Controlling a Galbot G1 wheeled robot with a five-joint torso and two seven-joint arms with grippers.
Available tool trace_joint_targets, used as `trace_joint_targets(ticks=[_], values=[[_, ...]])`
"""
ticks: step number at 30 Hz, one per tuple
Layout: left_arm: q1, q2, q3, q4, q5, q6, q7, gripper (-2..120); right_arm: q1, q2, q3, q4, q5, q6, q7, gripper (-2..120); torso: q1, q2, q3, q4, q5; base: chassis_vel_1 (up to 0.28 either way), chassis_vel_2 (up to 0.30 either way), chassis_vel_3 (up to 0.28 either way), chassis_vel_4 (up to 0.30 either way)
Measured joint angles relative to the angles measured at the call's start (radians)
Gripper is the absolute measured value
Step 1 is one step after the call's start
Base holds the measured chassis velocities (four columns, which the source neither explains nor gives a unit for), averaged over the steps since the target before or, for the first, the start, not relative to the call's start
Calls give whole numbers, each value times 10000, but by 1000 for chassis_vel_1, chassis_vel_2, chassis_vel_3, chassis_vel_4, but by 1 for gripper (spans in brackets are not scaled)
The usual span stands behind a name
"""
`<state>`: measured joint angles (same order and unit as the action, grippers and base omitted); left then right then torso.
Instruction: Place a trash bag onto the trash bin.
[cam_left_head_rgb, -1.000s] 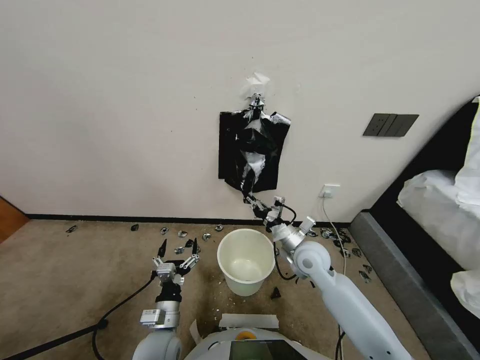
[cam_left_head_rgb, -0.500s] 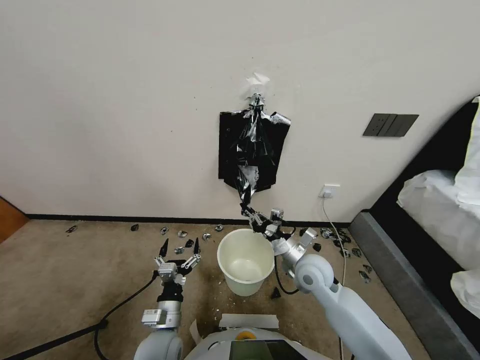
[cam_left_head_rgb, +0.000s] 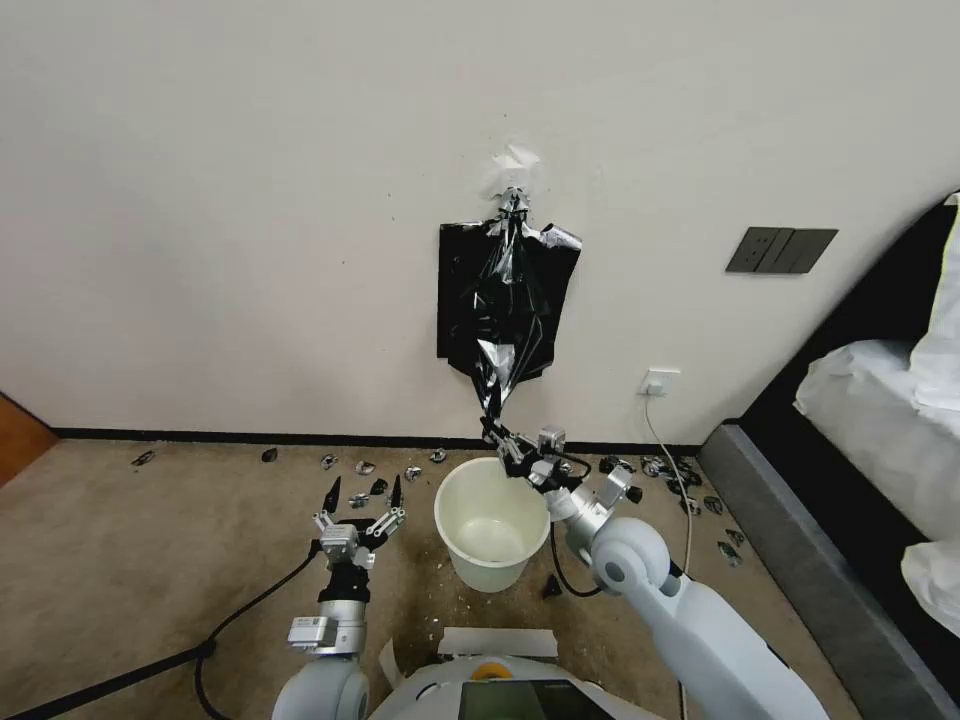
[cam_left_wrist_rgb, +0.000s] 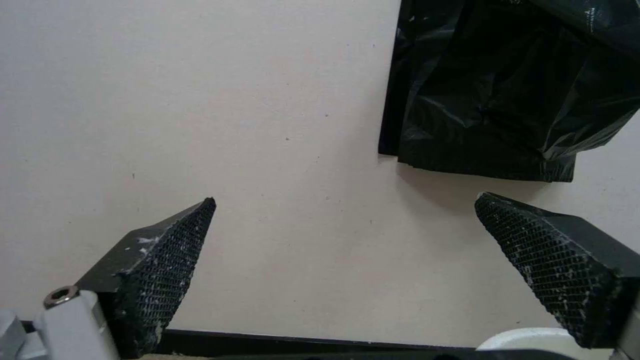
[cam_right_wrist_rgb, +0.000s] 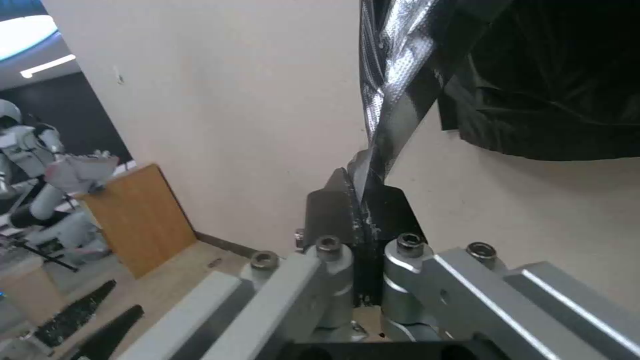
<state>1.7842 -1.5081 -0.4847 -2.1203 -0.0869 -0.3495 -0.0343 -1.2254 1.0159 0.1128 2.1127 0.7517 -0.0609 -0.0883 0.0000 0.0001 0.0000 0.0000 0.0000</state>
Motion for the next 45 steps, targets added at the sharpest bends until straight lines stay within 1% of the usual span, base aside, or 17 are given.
trace_joint_targets(ticks=[3,5,7,8,10,16,17,20,22,24,25,28,29,32,33,39,45], values=[[-55,-50,117,9,55,24,-2,100,-242,-12,166,175,-429,-307,522,24,0,0,0,0,0,0,0,0,0],[-68,-63,137,20,59,26,-3,100,-289,64,284,215,-620,-482,726,27,0,-1,0,0,0,0,0,0,0],[-77,-72,150,38,60,27,-5,100,-371,239,517,345,-908,-801,1165,37,0,0,0,1,1,0,0,0,0],[-77,-72,150,38,60,27,-5,100,-371,239,517,345,-908,-801,1165,37,0,0,0,1,1,0,0,0,0],[-72,-64,150,40,60,28,-7,100,-520,254,667,484,-1349,-979,1520,45,0,0,-1,1,1,0,0,0,0],[-10,-12,121,40,57,28,-11,100,-1239,-259,1186,1203,-2972,-1225,2207,70,0,0,0,0,-1,0,0,0,0],[-10,-12,121,40,57,28,-11,100,-1239,-259,1186,1203,-2972,-1225,2207,70,0,0,0,0,-1,0,0,0,0],[13,-10,117,40,55,21,-12,100,-1522,-563,1674,1821,-3698,-1473,2336,84,0,0,-1,-2,0,0,0,0,0],[18,-6,118,38,56,21,-12,100,-1507,-674,1758,1969,-3887,-1535,2358,88,0,0,-1,-2,1,0,0,0,0],[21,10,123,28,58,20,-13,100,-1054,-1139,1824,2194,-4467,-1795,2389,97,0,-1,-1,-2,1,0,0,0,0],[21,10,123,28,58,20,-13,100,-1054,-1139,1824,2194,-4467,-1795,2389,97,0,-1,-1,-2,1,0,0,0,0],[11,-17,143,37,113,18,-15,100,506,-1836,1516,2050,-5001,-2358,2283,100,0,0,-1,5,1,0,0,0,0],[11,-17,143,37,113,18,-15,100,506,-1836,1516,2050,-5001,-2358,2283,100,0,0,-1,5,1,0,0,0,0],[8,-76,191,64,185,18,-15,100,2164,-2451,726,1697,-5022,-2916,2227,100,0,0,0,2,1,0,0,0,0],[8,-76,191,64,185,18,-15,100,2164,-2451,726,1697,-5022,-2916,2227,100,0,0,0,2,1,0,0,0,0],[13,-169,205,61,243,17,-16,100,4062,-3286,-666,1624,-4922,-3415,2141,100,0,-1,0,-1,0,0,0,0,0],[10,-176,157,73,241,8,-16,100,5135,-3536,-1631,1590,-4930,-4044,2113,100,0,-1,0,0,-1,0,0,0,0]])
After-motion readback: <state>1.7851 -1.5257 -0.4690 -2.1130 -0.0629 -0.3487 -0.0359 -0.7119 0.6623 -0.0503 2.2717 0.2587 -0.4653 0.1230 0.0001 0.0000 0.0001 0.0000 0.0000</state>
